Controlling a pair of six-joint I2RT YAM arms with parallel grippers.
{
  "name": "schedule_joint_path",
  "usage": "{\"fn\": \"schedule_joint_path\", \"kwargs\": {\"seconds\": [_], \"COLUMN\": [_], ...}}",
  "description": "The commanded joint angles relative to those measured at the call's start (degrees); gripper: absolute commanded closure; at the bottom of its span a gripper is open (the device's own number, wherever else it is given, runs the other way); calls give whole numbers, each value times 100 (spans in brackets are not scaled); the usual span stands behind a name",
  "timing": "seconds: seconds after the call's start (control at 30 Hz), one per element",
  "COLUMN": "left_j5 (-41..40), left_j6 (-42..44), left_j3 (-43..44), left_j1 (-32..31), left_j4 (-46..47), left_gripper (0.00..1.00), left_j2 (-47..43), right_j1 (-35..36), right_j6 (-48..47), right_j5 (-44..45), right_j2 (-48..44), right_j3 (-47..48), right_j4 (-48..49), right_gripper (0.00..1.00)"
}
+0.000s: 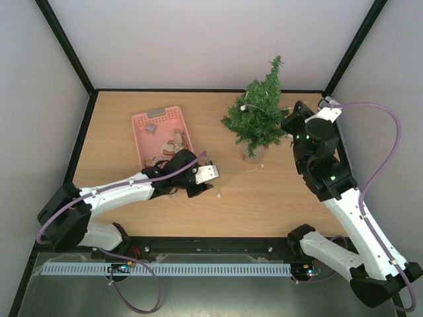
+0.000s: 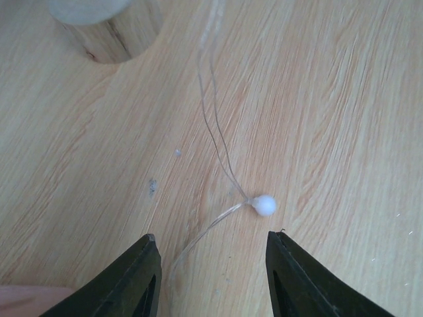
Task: Decorate the small christmas tree
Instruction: Wrap the decoration item around the Christmas tree.
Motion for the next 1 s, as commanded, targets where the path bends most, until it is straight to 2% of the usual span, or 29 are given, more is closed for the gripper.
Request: {"fn": "schedule_joint_path", "kwargs": {"seconds": [0.0, 0.1, 0.33, 0.73, 0.97], "left_j5": [10, -156, 153, 102, 180], "left_j6": [955, 1309, 1705, 1567, 1657], "left_j3": [338, 410, 447, 747, 896], "left_j1": [43, 90, 292, 440, 430], "left_j4": [-654, -648, -427, -128, -342], "left_gripper": [55, 55, 56, 56, 66], "left_j2": [470, 802, 1423, 2227, 2372], "right_j1": [-337, -491, -627, -647, -648], "right_j6": [178, 234, 302, 335, 432], "right_j5": [-671, -913, -1201, -1384, -1418], "right_j2": [65, 93, 97, 50, 20], "right_j3": [101, 50, -34, -189, -254], "right_j4": [167, 218, 296, 415, 437], "right_gripper": [98, 98, 98, 98, 98]}}
